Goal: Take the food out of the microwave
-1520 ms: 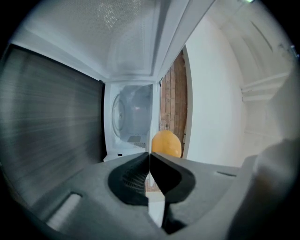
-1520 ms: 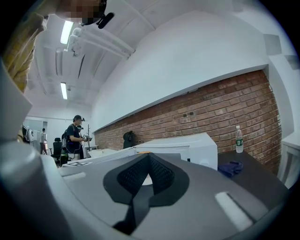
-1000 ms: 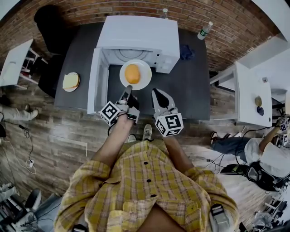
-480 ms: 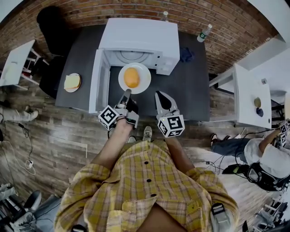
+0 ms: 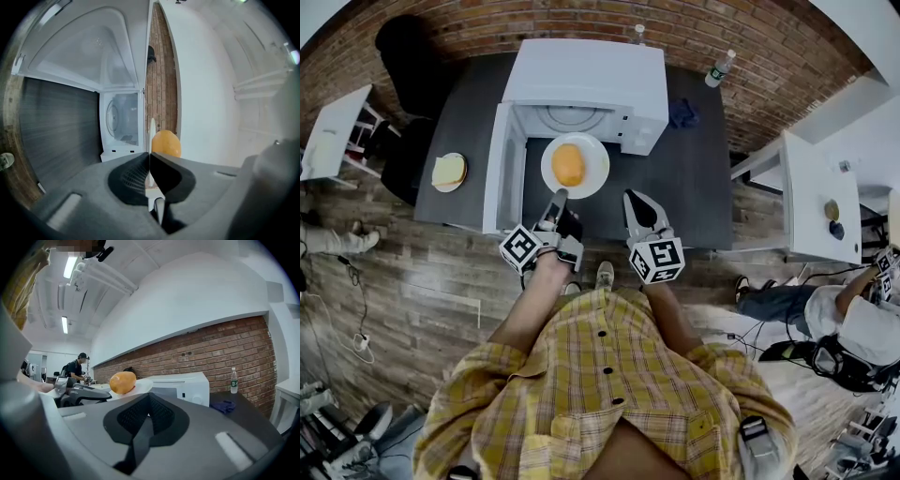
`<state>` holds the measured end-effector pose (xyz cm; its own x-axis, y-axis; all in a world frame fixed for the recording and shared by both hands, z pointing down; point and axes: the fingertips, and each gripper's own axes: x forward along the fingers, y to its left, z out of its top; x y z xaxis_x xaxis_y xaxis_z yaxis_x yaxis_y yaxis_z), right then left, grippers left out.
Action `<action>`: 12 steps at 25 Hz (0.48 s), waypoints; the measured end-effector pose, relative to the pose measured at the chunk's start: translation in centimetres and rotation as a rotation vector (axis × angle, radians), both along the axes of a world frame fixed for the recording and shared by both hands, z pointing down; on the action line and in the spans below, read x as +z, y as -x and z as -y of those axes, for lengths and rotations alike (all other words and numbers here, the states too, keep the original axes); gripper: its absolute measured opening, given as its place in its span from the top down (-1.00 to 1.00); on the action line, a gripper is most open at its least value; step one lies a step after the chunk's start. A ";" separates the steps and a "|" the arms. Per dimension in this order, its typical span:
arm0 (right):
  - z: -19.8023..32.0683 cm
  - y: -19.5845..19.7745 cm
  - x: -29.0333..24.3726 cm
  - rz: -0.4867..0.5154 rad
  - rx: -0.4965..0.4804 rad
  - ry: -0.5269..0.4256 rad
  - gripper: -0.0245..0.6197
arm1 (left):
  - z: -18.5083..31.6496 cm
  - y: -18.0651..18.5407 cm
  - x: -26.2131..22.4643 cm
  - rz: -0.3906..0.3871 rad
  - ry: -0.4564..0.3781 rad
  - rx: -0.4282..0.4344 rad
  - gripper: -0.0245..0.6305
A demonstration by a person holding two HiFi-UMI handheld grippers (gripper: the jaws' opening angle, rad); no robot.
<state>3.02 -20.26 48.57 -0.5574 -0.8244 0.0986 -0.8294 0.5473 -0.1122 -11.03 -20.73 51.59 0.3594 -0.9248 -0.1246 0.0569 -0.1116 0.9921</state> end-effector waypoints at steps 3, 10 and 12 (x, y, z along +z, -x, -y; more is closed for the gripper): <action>-0.2 -0.1 -0.1 -0.001 -0.001 -0.005 0.92 | -0.5 -0.2 0.3 -0.002 0.008 0.001 0.90; -0.2 -0.2 -0.3 0.001 -0.005 -0.009 0.92 | -0.6 -0.1 1.0 0.029 0.025 -0.004 0.90; -0.3 -0.1 -0.2 0.002 -0.008 -0.009 0.92 | -0.7 -0.2 1.0 0.025 0.026 -0.004 0.90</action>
<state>3.16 -19.99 48.35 -0.5640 -0.8209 0.0899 -0.8249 0.5548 -0.1086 -10.88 -20.05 52.57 0.3584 -0.9291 -0.0914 0.0319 -0.0857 0.9958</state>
